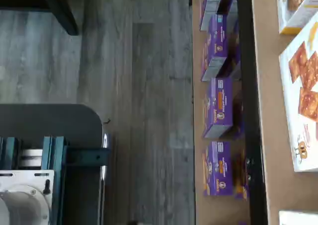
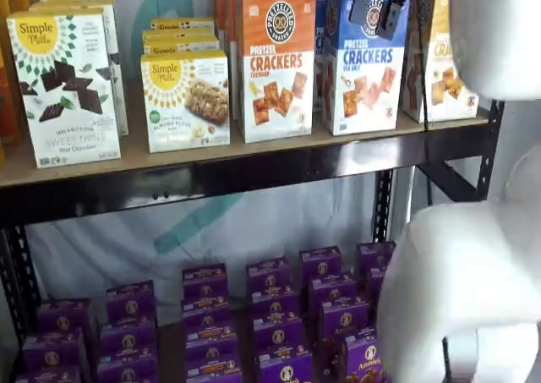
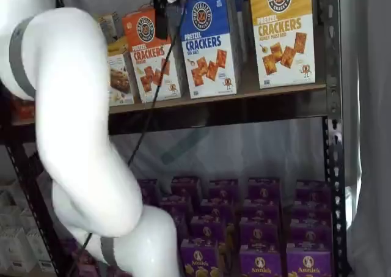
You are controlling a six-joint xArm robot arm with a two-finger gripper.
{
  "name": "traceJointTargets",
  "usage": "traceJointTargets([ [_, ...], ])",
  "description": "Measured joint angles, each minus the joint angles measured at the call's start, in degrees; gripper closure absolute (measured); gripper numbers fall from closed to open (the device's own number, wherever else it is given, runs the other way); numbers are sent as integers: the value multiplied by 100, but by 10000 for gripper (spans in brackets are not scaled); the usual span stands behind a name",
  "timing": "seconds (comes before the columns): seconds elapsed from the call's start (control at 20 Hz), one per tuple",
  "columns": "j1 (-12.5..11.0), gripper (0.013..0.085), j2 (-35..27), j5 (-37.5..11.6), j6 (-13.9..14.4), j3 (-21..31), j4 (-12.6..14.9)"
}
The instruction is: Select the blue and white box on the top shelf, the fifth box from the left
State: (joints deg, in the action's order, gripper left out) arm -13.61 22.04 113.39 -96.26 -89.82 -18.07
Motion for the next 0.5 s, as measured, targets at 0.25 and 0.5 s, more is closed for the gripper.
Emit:
traceJointTargets([
  [0.25,141,130,-129,353,-21,-124,388],
  [0.5,-15,130,-72,361,-87,-45,182],
])
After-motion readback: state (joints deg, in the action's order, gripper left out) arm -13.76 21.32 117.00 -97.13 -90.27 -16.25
